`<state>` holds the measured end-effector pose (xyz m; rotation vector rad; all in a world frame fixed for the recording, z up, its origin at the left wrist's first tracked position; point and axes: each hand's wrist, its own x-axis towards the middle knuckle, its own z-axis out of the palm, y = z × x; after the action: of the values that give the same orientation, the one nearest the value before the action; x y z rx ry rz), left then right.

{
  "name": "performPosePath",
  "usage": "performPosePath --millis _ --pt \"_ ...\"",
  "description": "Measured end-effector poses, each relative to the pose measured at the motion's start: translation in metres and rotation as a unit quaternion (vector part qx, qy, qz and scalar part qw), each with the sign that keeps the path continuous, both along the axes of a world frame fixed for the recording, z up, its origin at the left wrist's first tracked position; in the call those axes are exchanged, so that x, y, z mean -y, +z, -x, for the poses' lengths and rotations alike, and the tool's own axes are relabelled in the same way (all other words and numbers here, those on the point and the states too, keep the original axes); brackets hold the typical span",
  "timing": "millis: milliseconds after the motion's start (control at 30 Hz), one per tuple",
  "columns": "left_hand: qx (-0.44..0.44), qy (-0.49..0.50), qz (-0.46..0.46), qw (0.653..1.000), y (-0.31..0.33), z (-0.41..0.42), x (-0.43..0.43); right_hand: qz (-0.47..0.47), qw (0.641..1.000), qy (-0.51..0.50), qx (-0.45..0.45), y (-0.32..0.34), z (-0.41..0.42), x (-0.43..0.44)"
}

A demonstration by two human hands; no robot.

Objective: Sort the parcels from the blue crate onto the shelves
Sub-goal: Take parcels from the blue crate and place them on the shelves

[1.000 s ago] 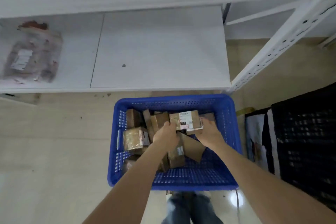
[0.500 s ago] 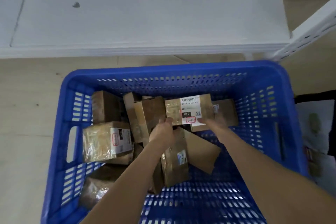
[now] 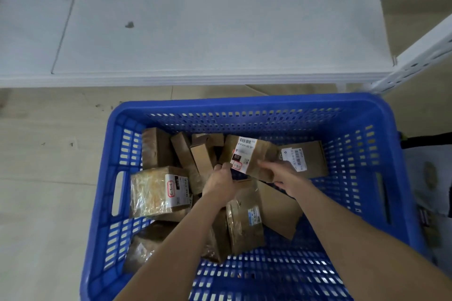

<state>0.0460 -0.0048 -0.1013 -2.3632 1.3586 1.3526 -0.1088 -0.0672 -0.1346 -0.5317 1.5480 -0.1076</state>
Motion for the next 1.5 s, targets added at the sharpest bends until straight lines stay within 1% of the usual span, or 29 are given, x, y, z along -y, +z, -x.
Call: performPosePath --millis 33,100,167,233,300,367,467,567,733,800,900,1000,1100,1200,1367,1500 --pt "0.002 0.004 0.008 1.000 -0.001 -0.002 0.002 0.003 1.000 -0.014 0.004 -0.004 -0.003 0.000" --pt "0.007 0.012 0.021 1.000 -0.012 -0.004 0.006 0.031 0.998 -0.041 -0.021 -0.016 -0.012 0.001" --pt "0.005 0.020 0.019 1.000 -0.027 -0.003 0.006 0.049 0.997 -0.031 -0.049 -0.035 -0.018 -0.002" --pt "0.003 0.025 0.013 1.000 -0.034 -0.002 0.002 0.041 0.997 -0.026 -0.054 -0.041 -0.022 -0.005" --pt "0.007 0.043 0.017 0.999 -0.027 -0.006 -0.003 0.007 0.998 -0.052 -0.020 -0.031 -0.020 -0.009" --pt "0.021 0.080 0.035 0.996 -0.004 -0.016 -0.005 -0.021 0.996 -0.083 0.026 -0.002 -0.012 -0.011" --pt "0.039 0.137 0.082 0.986 0.053 -0.028 -0.003 -0.054 0.991 -0.104 0.062 0.059 0.001 -0.014" --pt "0.054 0.183 0.103 0.976 0.128 -0.036 -0.002 -0.059 0.987 -0.114 0.100 0.132 0.006 -0.018" --pt "0.031 0.213 0.106 0.971 0.261 -0.052 0.004 -0.022 0.978 -0.112 0.174 0.266 0.005 -0.017" --pt "0.017 0.219 0.108 0.970 0.315 -0.056 0.008 -0.001 0.977 -0.106 0.186 0.321 0.001 -0.013" --pt "-0.024 0.256 0.155 0.954 0.390 -0.060 0.012 0.027 0.974 -0.109 0.197 0.401 -0.003 -0.008" --pt "-0.025 0.244 0.197 0.949 0.454 -0.060 0.008 0.053 0.971 -0.106 0.207 0.468 -0.006 -0.009" --pt "-0.009 0.239 0.215 0.947 0.504 -0.056 -0.003 0.093 0.974 -0.089 0.184 0.514 -0.009 -0.014" --pt "-0.006 0.238 0.242 0.941 0.542 -0.051 -0.015 0.135 0.972 -0.096 0.164 0.549 -0.007 -0.023" --pt "-0.034 0.256 0.289 0.922 0.602 -0.040 -0.028 0.178 0.962 -0.096 0.182 0.605 0.002 -0.035" --pt "-0.043 0.240 0.326 0.913 0.650 -0.035 -0.034 0.205 0.953 -0.103 0.197 0.651 0.007 -0.040"
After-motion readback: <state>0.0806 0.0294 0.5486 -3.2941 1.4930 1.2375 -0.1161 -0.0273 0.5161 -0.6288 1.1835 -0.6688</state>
